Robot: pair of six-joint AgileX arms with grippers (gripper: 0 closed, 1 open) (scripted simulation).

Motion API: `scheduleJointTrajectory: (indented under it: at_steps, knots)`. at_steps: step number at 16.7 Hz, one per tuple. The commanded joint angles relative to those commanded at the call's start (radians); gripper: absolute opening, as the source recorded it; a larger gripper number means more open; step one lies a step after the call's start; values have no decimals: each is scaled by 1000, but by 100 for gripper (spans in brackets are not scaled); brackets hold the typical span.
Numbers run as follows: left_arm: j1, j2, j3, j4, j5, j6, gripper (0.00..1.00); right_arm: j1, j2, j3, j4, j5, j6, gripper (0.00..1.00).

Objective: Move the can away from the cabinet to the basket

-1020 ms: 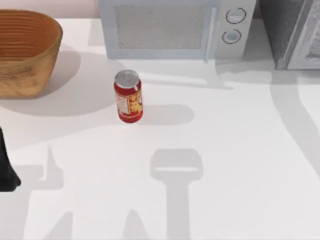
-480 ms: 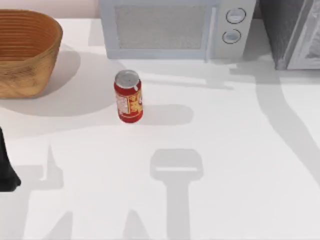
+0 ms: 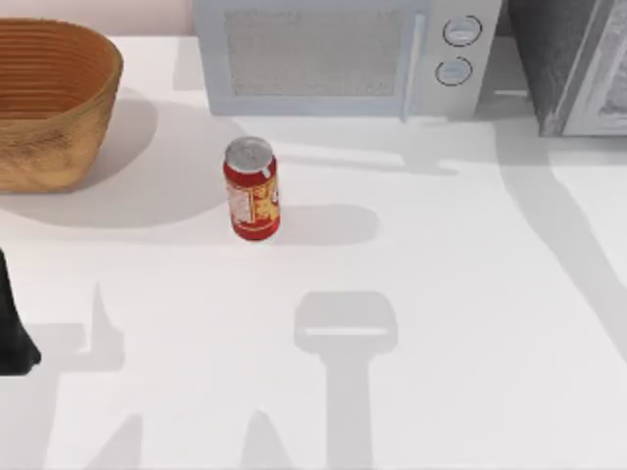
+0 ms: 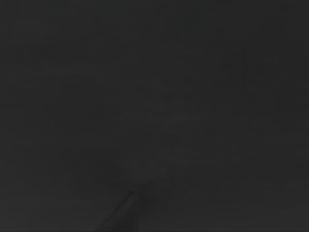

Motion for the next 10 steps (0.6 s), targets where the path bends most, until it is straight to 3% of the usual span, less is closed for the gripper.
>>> scheduleJointTrajectory:
  at_steps: [6,10]
  knots:
    - [0,0,0,0,0,0,100,-6,-70,-61,16,-13,-2,100]
    - [0,0,0,0,0,0,100,-52,-241,-270,70,-67,-3,100]
